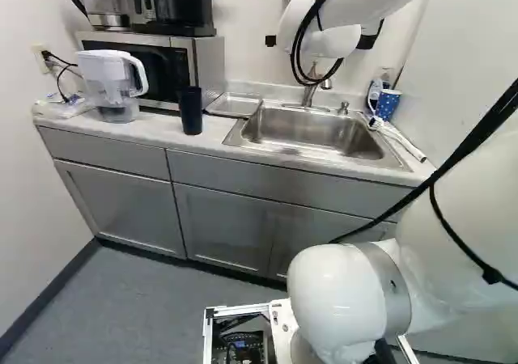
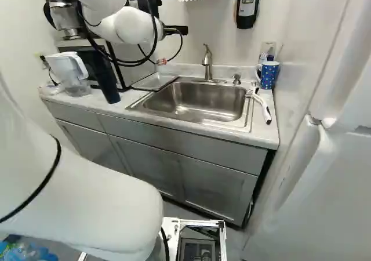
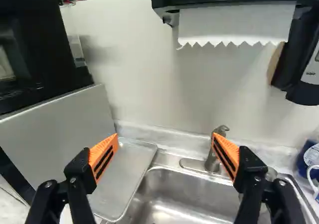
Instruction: Rinse the cup and place it in the tray
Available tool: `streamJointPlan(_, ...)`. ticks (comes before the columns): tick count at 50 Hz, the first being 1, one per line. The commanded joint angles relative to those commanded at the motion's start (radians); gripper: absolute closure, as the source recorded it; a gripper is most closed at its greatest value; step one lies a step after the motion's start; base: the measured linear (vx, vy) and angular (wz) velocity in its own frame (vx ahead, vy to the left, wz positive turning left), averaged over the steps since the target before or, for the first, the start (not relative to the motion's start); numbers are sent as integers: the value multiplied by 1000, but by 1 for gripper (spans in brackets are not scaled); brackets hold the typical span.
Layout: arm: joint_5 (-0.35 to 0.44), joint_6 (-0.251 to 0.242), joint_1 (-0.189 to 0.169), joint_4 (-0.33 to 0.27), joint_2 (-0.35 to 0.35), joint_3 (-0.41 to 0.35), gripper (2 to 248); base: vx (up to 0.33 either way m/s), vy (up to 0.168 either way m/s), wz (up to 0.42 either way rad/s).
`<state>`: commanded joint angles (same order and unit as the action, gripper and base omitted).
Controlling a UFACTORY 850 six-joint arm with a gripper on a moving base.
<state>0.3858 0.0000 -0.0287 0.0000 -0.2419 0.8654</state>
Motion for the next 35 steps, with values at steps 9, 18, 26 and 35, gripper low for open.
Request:
streamJointPlan(9,0,0,0,0,0,0,3,8,5,15)
streamJointPlan(18,0,0,0,0,0,0,3,0,0,0)
streamJointPlan(26,0,0,0,0,2,1,3,0,0,0)
streamJointPlan(35,-9,0,0,0,14,12,3,0,0,0)
